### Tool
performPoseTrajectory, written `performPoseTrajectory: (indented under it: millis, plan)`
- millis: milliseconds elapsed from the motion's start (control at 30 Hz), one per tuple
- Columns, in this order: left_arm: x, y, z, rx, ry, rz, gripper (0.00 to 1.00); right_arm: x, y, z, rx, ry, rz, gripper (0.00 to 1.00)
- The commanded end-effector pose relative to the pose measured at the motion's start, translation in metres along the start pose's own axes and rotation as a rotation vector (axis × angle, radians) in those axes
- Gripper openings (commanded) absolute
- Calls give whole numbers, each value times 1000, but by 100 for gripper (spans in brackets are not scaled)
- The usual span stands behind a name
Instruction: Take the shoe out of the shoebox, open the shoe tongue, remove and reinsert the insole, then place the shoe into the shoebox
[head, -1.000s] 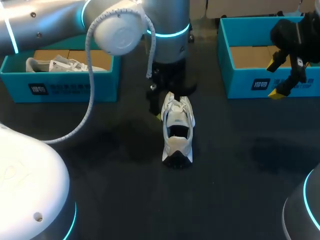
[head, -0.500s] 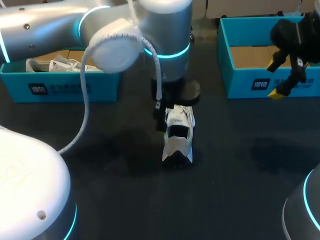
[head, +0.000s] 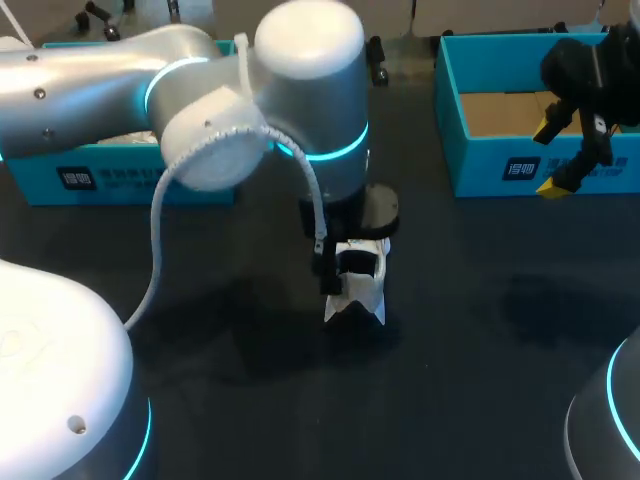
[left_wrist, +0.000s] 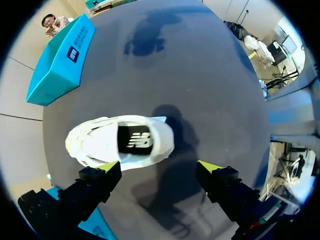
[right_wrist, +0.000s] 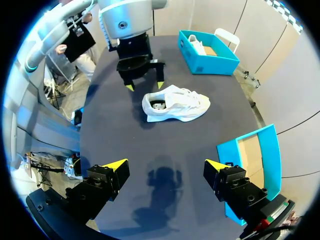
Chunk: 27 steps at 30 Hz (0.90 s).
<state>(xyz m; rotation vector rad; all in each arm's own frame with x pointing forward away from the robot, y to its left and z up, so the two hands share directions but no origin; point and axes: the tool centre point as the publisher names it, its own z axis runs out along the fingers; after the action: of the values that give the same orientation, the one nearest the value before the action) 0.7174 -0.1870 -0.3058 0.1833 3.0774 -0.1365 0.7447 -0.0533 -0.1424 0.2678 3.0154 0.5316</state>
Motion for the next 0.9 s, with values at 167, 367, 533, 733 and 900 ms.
performPoseTrajectory:
  millis: [167,367,533,733,900]
  plan:
    - [9,-14,29,1,-40,-59,100,-1,1,1,3,2,1,100]
    - [12,-21,50,-10,-50,-72,100,-1,1,1,3,2,1,100]
    - [12,-25,63,-25,-51,-84,100,-1,1,1,3,2,1,100]
    - [8,-26,75,-35,-44,-96,100,-1,1,1,3,2,1,100]
    - [9,-28,84,-51,-32,-108,100,-1,1,1,3,2,1,100]
